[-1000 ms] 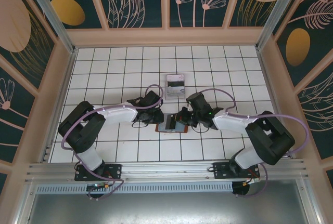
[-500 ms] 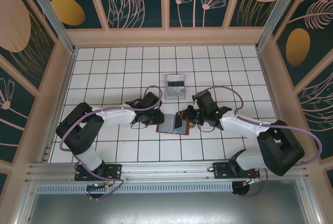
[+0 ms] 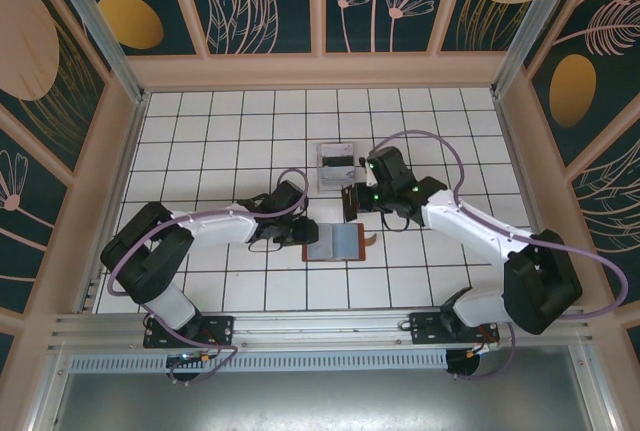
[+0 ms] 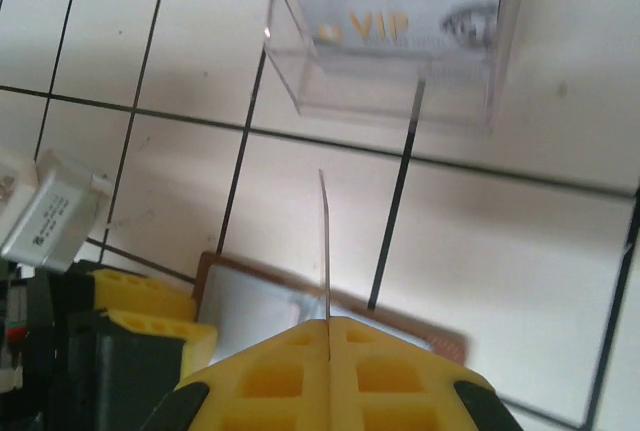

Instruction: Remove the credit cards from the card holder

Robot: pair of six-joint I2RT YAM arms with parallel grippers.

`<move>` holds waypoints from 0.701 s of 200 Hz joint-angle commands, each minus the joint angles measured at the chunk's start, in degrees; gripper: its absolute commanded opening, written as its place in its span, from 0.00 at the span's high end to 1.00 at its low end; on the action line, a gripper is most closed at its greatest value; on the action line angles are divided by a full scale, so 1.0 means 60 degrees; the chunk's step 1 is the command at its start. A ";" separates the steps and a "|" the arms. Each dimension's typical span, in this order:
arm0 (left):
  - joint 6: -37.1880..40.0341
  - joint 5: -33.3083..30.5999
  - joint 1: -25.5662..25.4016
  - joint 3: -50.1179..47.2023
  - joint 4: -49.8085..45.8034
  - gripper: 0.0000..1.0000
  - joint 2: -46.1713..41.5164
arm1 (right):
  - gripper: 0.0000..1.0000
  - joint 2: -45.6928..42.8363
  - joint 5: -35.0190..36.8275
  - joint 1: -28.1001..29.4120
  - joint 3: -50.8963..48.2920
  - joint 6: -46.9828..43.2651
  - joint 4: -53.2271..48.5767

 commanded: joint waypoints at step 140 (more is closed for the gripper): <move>0.0158 -0.0675 -0.0069 0.0241 -0.0776 0.54 -0.0751 | 1.00 0.3346 0.0419 -0.0154 0.4668 -1.2360 -0.3285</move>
